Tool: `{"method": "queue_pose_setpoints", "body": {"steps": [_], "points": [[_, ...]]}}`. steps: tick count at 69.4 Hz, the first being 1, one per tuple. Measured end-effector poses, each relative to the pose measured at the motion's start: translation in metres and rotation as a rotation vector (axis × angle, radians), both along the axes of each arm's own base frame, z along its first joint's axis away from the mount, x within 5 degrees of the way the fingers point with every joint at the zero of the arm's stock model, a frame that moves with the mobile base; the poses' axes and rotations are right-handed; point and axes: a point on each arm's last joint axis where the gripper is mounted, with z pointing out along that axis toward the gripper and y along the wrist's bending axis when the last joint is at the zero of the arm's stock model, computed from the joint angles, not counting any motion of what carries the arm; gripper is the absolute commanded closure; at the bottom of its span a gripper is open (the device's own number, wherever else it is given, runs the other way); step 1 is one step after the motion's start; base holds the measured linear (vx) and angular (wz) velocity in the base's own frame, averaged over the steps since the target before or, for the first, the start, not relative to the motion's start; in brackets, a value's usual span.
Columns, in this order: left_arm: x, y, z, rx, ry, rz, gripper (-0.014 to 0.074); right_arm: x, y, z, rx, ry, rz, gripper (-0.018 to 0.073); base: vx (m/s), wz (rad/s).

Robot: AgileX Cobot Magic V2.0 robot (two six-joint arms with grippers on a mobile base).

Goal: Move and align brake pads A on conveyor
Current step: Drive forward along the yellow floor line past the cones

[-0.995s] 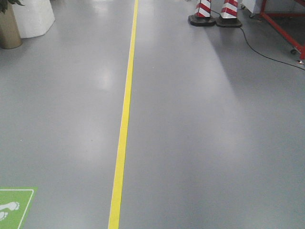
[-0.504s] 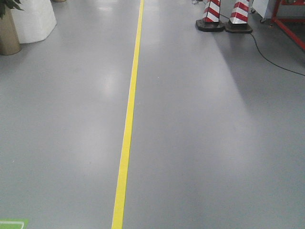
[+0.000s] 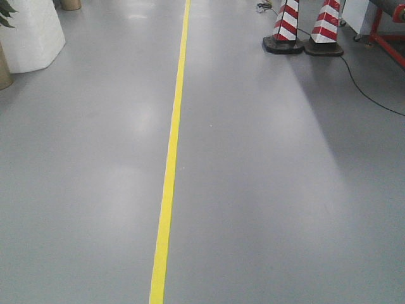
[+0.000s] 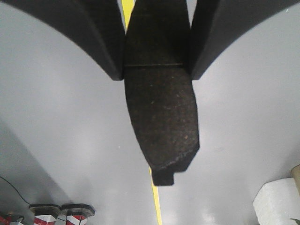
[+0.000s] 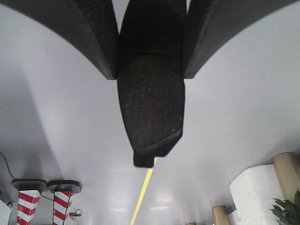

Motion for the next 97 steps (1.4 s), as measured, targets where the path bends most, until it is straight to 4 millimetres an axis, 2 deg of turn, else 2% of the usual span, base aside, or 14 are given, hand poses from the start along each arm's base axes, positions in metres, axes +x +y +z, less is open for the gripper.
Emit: {"method": "queue_pose_setpoints", "body": {"steps": [97], "points": [[0.0, 0.0, 0.0, 0.0, 0.0, 0.0, 0.0602, 0.0, 0.0, -0.0001, 0.0, 0.001, 0.0, 0.0566, 0.67, -0.04]]}}
